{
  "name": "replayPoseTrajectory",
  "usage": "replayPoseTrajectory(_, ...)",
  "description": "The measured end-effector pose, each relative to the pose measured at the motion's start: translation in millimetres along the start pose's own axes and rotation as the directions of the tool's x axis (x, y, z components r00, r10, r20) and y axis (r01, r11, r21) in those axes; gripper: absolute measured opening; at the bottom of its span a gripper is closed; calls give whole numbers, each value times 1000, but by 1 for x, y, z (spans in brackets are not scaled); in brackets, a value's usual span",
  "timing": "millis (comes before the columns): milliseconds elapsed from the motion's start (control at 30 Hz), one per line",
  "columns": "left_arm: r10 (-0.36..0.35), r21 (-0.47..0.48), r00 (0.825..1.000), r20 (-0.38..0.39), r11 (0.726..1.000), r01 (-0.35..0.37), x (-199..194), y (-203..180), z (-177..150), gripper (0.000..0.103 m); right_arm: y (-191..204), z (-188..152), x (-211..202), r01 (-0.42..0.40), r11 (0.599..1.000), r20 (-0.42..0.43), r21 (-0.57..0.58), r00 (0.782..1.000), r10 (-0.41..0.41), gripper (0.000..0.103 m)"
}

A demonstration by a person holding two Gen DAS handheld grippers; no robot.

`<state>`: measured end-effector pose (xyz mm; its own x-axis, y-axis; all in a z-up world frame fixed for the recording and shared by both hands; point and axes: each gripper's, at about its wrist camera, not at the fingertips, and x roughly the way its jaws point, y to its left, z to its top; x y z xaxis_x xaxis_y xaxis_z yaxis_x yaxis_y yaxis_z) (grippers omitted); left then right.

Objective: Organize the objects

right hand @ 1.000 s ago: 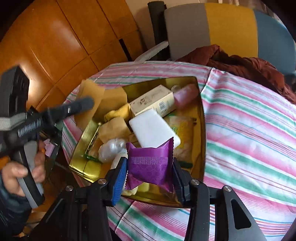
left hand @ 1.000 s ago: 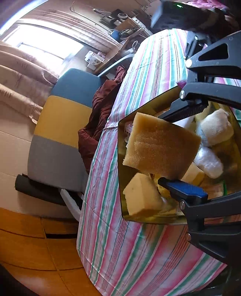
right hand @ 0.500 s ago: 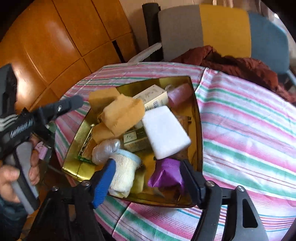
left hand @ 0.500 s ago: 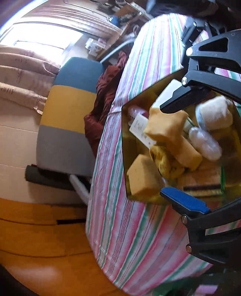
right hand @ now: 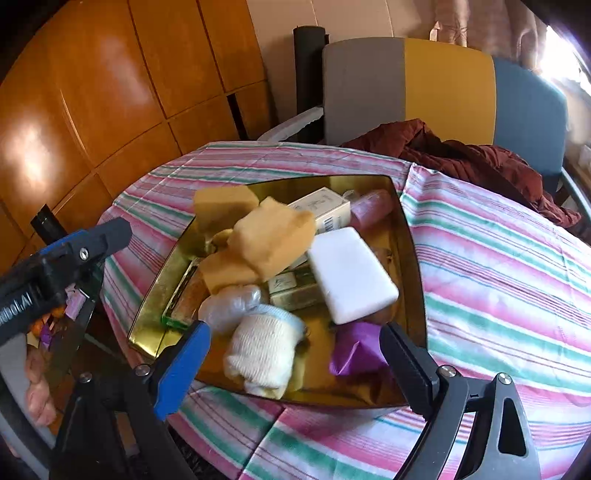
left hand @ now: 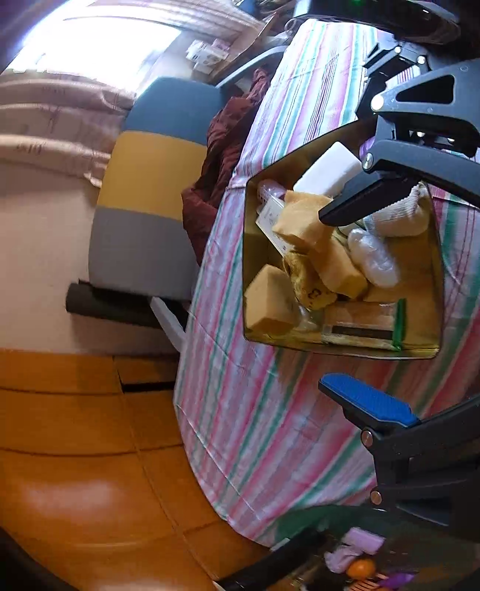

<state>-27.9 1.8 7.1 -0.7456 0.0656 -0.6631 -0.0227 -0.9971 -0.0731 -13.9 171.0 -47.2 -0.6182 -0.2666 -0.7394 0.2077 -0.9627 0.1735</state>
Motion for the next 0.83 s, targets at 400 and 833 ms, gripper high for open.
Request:
replayPoseTrajectory(400,42,-16,999,9,999,-41,-8,4,-14,83,5,-11,-5,11,1000,2,-1,1000,-11,94)
replayPoseTrajectory(833,14,6,999,43,1000,-14,-11,1,-16,78,7,-11,-8,36,999,18,-17,999,-36,94)
